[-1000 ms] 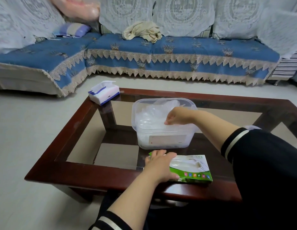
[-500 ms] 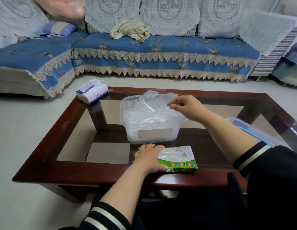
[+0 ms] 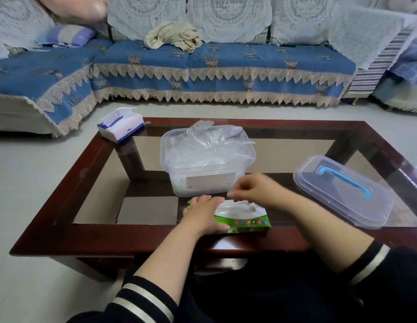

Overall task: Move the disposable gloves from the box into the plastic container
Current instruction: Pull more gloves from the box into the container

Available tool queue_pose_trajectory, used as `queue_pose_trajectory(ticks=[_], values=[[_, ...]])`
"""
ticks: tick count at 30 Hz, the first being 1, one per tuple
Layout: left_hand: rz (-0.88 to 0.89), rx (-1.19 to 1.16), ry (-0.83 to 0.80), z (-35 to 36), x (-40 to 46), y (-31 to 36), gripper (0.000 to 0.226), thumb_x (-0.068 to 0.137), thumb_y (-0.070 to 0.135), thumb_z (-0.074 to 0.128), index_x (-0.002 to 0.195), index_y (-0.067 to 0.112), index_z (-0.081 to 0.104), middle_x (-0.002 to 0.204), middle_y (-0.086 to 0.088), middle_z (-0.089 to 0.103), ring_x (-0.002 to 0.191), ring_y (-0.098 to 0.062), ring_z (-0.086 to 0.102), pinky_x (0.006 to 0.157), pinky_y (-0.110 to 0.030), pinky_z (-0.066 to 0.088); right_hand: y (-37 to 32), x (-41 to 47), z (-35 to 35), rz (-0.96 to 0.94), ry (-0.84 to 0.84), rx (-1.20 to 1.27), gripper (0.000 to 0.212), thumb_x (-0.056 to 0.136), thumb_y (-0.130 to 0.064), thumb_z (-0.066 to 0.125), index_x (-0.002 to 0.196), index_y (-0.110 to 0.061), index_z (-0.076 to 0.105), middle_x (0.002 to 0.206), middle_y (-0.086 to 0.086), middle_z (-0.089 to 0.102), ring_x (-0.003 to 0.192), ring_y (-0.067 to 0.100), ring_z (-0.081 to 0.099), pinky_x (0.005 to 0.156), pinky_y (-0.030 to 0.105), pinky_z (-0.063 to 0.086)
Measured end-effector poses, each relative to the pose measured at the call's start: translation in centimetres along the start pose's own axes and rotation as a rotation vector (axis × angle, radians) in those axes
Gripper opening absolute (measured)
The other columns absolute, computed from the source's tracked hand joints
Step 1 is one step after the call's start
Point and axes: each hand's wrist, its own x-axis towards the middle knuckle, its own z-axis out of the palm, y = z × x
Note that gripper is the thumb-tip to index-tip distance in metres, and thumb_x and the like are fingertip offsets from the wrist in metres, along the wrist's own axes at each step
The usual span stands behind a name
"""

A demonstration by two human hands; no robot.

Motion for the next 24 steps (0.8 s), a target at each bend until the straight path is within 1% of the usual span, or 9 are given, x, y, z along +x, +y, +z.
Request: queue_pose_trajectory(ticks=[2,3,5,7,10,12,16,20,24], values=[[0.007,-0.017,0.014,0.1,0.0,0.0,0.074,0.076,0.049,0.073,0.139,0.044,0.035,0.148,0.005,0.030,0.137,-0.023,0.018,0.108,-0.044,0.025,1.0,0.0,3.0,-0.052,-0.027,-0.340,0.027,0.081,-0.042,0.070,0.102,-0.024,0.069,0.105,-0.005,0.065,0.100,0.011,0.056,0.088,0.028,0.045],[0.002,-0.025,0.018,0.1,0.0,0.0,0.073,0.075,0.048,0.074,0.138,0.045,0.036,0.149,0.004,0.028,0.138,-0.024,0.017,0.109,-0.044,0.025,1.4,0.0,4.2,-0.058,-0.013,-0.412,0.033,0.081,-0.041,0.070,0.109,-0.025,0.066,0.114,-0.004,0.060,0.108,0.015,0.051,0.091,0.028,0.039],[-0.016,-0.039,0.025,0.2,0.0,0.0,0.071,0.075,0.048,0.074,0.136,0.045,0.037,0.153,0.002,0.022,0.142,-0.024,0.012,0.112,-0.045,0.022,2.0,0.2,5.5,-0.053,0.053,-0.399,0.037,0.080,-0.039,0.071,0.113,-0.024,0.063,0.118,-0.002,0.056,0.112,0.019,0.046,0.090,0.027,0.033],[-0.025,-0.047,0.028,0.3,-0.1,0.0,0.071,0.075,0.048,0.074,0.136,0.045,0.037,0.156,0.001,0.019,0.143,-0.024,0.009,0.113,-0.044,0.020,2.4,0.5,5.7,-0.046,0.105,-0.317,0.032,0.078,-0.038,0.073,0.107,-0.025,0.066,0.113,-0.002,0.058,0.109,0.019,0.046,0.087,0.025,0.031],[-0.025,-0.035,0.024,0.2,-0.1,0.0,0.075,0.076,0.050,0.073,0.140,0.045,0.034,0.156,0.003,0.018,0.143,-0.023,0.009,0.112,-0.044,0.021,2.6,0.8,5.6,-0.042,0.146,-0.235,0.019,0.080,-0.037,0.072,0.095,-0.026,0.072,0.103,-0.004,0.062,0.105,0.016,0.050,0.085,0.029,0.039],[-0.026,-0.037,0.017,0.1,-0.2,0.0,0.077,0.076,0.051,0.073,0.141,0.046,0.033,0.156,0.004,0.018,0.144,-0.023,0.009,0.112,-0.044,0.020,2.4,0.7,5.5,-0.056,0.173,-0.270,0.014,0.083,-0.036,0.068,0.091,-0.026,0.072,0.100,-0.006,0.064,0.104,0.014,0.052,0.083,0.032,0.044],[-0.035,-0.051,0.026,0.2,-0.4,0.0,0.074,0.076,0.051,0.073,0.140,0.045,0.036,0.156,0.005,0.019,0.143,-0.022,0.010,0.112,-0.043,0.019,1.5,0.2,5.4,-0.140,0.255,-0.408,0.017,0.090,-0.038,0.060,0.095,-0.025,0.071,0.100,-0.009,0.063,0.102,0.011,0.051,0.075,0.030,0.045],[-0.036,-0.056,0.018,0.0,-0.4,-0.2,0.069,0.077,0.051,0.072,0.138,0.046,0.039,0.157,0.004,0.020,0.144,-0.023,0.010,0.112,-0.043,0.019,1.2,-0.5,5.0,-0.272,0.390,-0.368,0.012,0.085,-0.031,0.068,0.082,-0.020,0.073,0.086,-0.006,0.067,0.088,0.018,0.056,0.069,0.035,0.048],[-0.025,-0.064,0.011,-0.1,-0.5,-0.2,0.067,0.077,0.049,0.073,0.135,0.047,0.042,0.156,0.002,0.021,0.143,-0.025,0.011,0.111,-0.043,0.020,1.3,-0.9,3.9,-0.255,0.479,-0.209,0.010,0.085,-0.027,0.069,0.079,-0.019,0.072,0.080,-0.011,0.064,0.081,0.008,0.044,0.069,0.021,0.038]])
